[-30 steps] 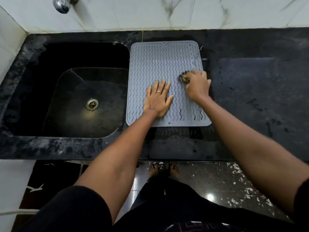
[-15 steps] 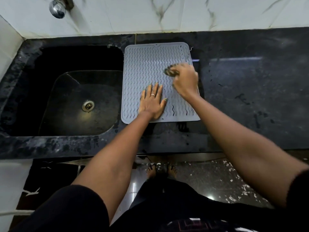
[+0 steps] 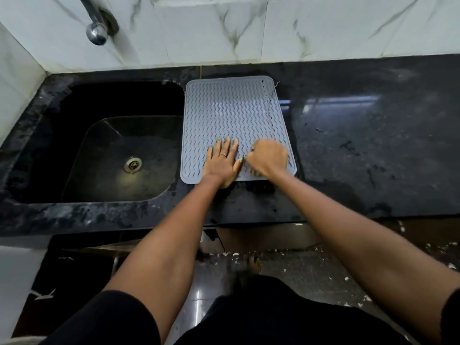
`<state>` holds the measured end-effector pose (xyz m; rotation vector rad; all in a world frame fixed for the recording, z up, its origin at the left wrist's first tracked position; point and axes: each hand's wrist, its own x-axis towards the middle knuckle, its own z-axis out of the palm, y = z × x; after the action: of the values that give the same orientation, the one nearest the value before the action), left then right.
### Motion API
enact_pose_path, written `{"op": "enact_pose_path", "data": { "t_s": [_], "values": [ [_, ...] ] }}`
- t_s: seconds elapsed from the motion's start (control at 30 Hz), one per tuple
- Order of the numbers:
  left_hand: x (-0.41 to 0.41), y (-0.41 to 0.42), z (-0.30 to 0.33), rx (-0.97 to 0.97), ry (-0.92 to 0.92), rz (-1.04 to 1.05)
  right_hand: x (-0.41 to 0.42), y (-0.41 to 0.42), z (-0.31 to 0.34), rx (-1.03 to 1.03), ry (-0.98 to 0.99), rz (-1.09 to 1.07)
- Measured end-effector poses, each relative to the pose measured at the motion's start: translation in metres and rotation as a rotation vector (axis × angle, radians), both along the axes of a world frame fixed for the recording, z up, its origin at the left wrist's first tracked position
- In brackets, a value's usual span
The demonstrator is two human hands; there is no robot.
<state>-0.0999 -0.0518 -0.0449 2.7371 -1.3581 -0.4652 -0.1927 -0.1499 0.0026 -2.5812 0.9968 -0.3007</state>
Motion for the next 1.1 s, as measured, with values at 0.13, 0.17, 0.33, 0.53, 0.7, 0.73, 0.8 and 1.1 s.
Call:
{"op": "enact_pose_path", "data": {
  "t_s": [0.13,0.17,0.33,0.53,0.7,0.73,0.8,1.1],
  "values": [
    [-0.009,0.012,0.0,0.042,0.029,-0.01,0.03,-0.022,0.027,0.075,-0.133,-0.065],
    [-0.011,0.015,0.0,0.042,0.031,-0.007,0.033,-0.027,0.027,0.064,-0.06,-0.011],
    [-0.023,0.026,-0.001,0.02,0.055,0.004,-0.006,-0.019,-0.014,-0.038,0.267,0.141],
    [-0.029,0.031,0.001,0.009,0.06,-0.007,-0.065,0.022,-0.027,-0.173,0.084,0.083],
    [-0.028,0.033,0.011,-0.045,0.117,0.019,-0.055,0.0,0.011,0.233,0.11,0.003],
    [-0.029,0.033,0.014,-0.093,0.13,0.053,-0.054,-0.007,0.019,0.423,-0.008,-0.055],
    [-0.029,0.028,0.027,-0.232,0.19,0.165,-0.051,-0.014,0.034,0.784,-0.295,-0.144],
    [-0.022,0.001,0.101,-0.645,1.243,0.358,-0.042,-0.012,0.061,1.654,-0.716,-0.067]
  ]
}}
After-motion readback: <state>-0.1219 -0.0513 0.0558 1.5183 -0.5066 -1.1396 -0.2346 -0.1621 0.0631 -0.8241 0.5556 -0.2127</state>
